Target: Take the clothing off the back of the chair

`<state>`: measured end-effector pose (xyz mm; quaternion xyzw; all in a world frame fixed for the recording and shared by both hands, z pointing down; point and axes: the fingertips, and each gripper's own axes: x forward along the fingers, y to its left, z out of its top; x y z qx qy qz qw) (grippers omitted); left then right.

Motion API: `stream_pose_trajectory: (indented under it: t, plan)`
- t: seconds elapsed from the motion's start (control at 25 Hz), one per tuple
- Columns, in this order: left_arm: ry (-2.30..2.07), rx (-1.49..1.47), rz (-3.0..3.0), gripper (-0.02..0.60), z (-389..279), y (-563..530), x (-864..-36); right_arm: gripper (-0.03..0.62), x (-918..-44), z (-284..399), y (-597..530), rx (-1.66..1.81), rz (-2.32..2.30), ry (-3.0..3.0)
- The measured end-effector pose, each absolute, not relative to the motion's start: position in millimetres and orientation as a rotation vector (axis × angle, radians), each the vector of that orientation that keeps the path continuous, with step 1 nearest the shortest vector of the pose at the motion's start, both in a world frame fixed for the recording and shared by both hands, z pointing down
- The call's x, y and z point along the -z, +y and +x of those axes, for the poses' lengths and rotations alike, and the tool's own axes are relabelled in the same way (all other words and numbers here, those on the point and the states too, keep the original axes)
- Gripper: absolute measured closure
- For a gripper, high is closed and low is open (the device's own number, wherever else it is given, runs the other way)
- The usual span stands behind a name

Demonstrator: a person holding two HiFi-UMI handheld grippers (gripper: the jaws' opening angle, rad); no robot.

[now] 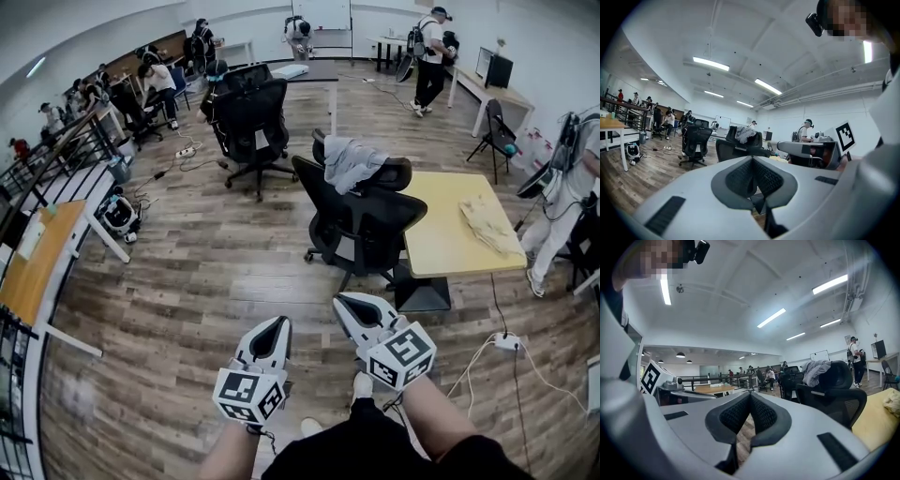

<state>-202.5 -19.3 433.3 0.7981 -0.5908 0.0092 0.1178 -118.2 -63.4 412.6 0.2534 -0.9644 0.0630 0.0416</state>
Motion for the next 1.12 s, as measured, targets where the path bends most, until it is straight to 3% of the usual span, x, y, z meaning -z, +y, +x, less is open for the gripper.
stream_pose_trajectory:
  t: [0.84,1.12]
  plan:
    - [-1.800,-0.064,2.366,0.561,-121.8,-212.0,-418.5,0.582,-414.2,-17.8,-251.1,-0.226,0.817,-2.962]
    - [-1.870,-0.088,2.329,0.457,-103.4,-257.1,-414.3,0.582,-414.0,7.6,-288.0,-0.226,0.763,-2.974]
